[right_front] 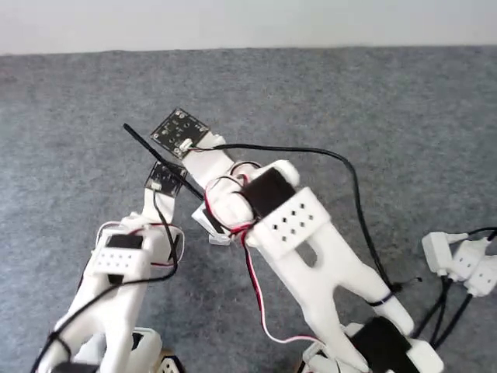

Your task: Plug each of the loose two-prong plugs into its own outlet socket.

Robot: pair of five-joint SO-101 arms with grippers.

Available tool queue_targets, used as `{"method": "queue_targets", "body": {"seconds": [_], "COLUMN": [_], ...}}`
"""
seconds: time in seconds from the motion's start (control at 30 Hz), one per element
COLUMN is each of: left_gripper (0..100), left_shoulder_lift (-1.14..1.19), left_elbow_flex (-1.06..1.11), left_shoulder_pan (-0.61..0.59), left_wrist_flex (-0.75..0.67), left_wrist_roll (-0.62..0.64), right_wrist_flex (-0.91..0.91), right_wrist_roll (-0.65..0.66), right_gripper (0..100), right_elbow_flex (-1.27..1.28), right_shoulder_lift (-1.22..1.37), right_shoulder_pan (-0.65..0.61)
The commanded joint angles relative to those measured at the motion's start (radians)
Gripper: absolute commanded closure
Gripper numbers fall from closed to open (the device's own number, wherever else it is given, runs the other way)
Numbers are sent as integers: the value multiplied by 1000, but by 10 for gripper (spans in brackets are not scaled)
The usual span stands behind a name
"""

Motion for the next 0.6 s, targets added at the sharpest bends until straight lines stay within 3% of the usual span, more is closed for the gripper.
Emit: {"method": "queue_targets", "body": {"seconds": [0.0,0.57], "left_gripper": [987,987], "left_shoulder_lift": [-115,-146], "left_elbow_flex": [30,51], "left_shoulder_pan": [14,29], "left_wrist_flex": [-32,-28], "left_wrist_roll": [-9,-44], "right_wrist_flex": [-62,-140], "right_wrist_roll": [-12,-55], "right_gripper": [991,990], "right_elbow_flex": [-8,-5], "right_shoulder_lift": [19,67], "right_shoulder_pan": [-7,-2]}}
